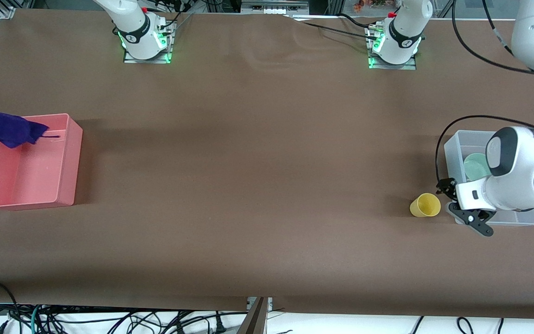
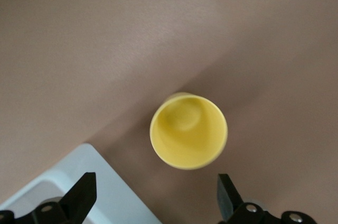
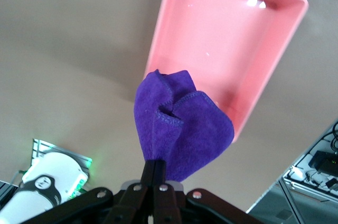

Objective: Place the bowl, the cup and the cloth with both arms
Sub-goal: 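Release the bowl in the clear bin while the right gripper carries the cloth, then grasp the yellow cup with the left gripper while the right gripper drops the cloth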

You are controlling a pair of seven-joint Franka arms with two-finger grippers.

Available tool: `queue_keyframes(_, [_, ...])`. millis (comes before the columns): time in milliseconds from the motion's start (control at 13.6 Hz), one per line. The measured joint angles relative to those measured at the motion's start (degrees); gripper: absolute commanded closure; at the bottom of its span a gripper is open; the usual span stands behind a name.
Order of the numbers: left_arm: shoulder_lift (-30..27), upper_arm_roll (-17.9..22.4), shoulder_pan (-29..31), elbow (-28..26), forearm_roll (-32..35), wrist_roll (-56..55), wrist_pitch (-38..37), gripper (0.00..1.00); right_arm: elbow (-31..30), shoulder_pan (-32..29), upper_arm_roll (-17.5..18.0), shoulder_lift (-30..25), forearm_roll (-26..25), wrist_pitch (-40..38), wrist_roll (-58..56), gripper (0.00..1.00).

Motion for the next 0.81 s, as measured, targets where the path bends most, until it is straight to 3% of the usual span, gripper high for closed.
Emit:
queue_keyframes(74, [1.2,0.2,0.2,0.0,0.0,0.0,1.9,0.00,-0.1,-0.4,-0.6,0.2,0.0,0.7,-0.8,1.00])
queue_keyframes(147, [2.1,0.3,0.3,0.0,0.0,0.0,3.2,0.09,-0.4,-0.6,-0.7,0.6,-0.1,1.7,-1.1,1.00])
queue_keyframes(221, [2.9,0.3,0.3,0.0,0.0,0.0,3.9,0.27,-1.1,-0.6,-0.7,1.1,-0.1,3.1,-1.1,1.00])
queue_keyframes(294, [3.6,0.3,0.3,0.0,0.0,0.0,4.3,0.53,-2.0,-0.6,-0.7,1.8,-0.1,4.7,-1.1,1.00])
queue_keyframes(368, [4.2,0.3,0.3,0.0,0.0,0.0,4.4,0.95,-3.0,-0.5,-0.7,2.6,-0.1,6.5,-1.0,0.78])
queue_keyframes(442, [4.8,0.3,0.3,0.0,0.0,0.0,4.4,1.00,-3.9,-0.4,-0.7,3.4,-0.1,7.9,-0.4,0.32])
queue_keyframes(515, [5.3,0.3,0.3,0.0,0.0,0.0,4.4,1.00,-4.6,-0.4,-0.6,3.9,0.0,9.0,0.5,0.17])
queue_keyframes(663, [6.0,0.3,0.3,-0.1,0.0,-0.8,4.4,1.00,-5.3,-0.4,-0.4,4.4,0.0,10.1,2.5,0.00])
queue_keyframes(810, [6.3,0.2,0.2,0.0,0.0,-1.6,4.4,1.00,-5.3,-0.2,-0.3,4.2,0.1,10.4,3.3,0.00])
